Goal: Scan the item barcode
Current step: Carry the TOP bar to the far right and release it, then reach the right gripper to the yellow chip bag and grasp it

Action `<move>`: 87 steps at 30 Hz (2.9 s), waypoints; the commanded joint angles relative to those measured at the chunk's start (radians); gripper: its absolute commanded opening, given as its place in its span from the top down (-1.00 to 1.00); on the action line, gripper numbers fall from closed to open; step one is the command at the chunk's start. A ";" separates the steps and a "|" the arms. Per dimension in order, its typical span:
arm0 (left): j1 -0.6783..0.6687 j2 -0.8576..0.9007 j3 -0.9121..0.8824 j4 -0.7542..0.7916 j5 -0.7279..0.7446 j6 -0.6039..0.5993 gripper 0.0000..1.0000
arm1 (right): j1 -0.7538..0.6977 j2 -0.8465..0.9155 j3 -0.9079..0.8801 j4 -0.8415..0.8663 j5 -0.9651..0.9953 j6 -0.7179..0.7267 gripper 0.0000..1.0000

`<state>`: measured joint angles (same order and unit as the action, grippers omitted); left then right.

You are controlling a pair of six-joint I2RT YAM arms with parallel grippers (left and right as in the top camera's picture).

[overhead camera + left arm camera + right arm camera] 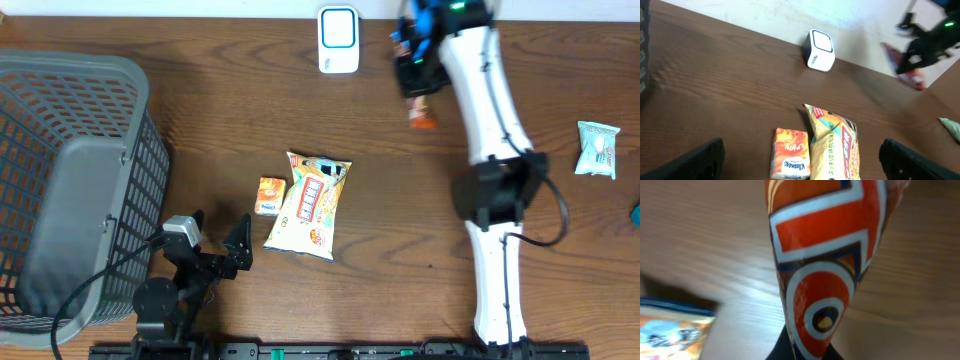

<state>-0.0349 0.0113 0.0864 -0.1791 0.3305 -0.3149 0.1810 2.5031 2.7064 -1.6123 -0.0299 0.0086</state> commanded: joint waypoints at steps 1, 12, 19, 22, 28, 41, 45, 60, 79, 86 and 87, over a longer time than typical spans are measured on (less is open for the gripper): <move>-0.002 0.001 -0.013 -0.007 -0.006 -0.005 -0.95 | -0.089 -0.028 0.019 -0.021 0.221 0.076 0.98; -0.002 0.001 -0.013 -0.007 -0.006 -0.005 -0.96 | -0.315 -0.027 -0.123 0.070 0.425 0.462 0.98; -0.002 0.001 -0.013 -0.007 -0.006 -0.005 -0.96 | -0.366 -0.027 -0.291 0.121 0.645 0.735 0.51; -0.002 0.001 -0.013 -0.007 -0.006 -0.005 -0.96 | -0.374 -0.029 -0.298 0.116 0.637 0.777 -0.56; -0.002 0.001 -0.013 -0.007 -0.006 -0.005 -0.96 | -0.338 -0.101 -0.297 0.114 0.634 0.784 -0.99; -0.002 0.001 -0.013 -0.007 -0.006 -0.005 -0.95 | -0.079 -0.262 -0.298 0.101 0.011 0.769 -0.99; -0.002 0.001 -0.013 -0.007 -0.006 -0.005 -0.96 | 0.015 -0.258 -0.302 0.093 -0.202 0.670 -0.99; -0.002 0.001 -0.013 -0.007 -0.006 -0.005 -0.96 | 0.464 -0.257 -0.415 0.148 0.061 0.779 -0.98; -0.002 0.001 -0.013 -0.007 -0.006 -0.005 -0.96 | 0.640 -0.171 -0.595 0.240 0.207 0.948 -0.98; -0.002 0.001 -0.013 -0.007 -0.006 -0.005 -0.96 | 0.685 -0.148 -0.595 0.241 0.204 0.964 -0.95; -0.002 0.001 -0.013 -0.007 -0.006 -0.005 -0.95 | 0.692 -0.144 -0.595 0.243 0.204 0.968 -0.93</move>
<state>-0.0349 0.0113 0.0864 -0.1795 0.3305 -0.3149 0.8436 2.3367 2.1105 -1.3705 0.1547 0.9474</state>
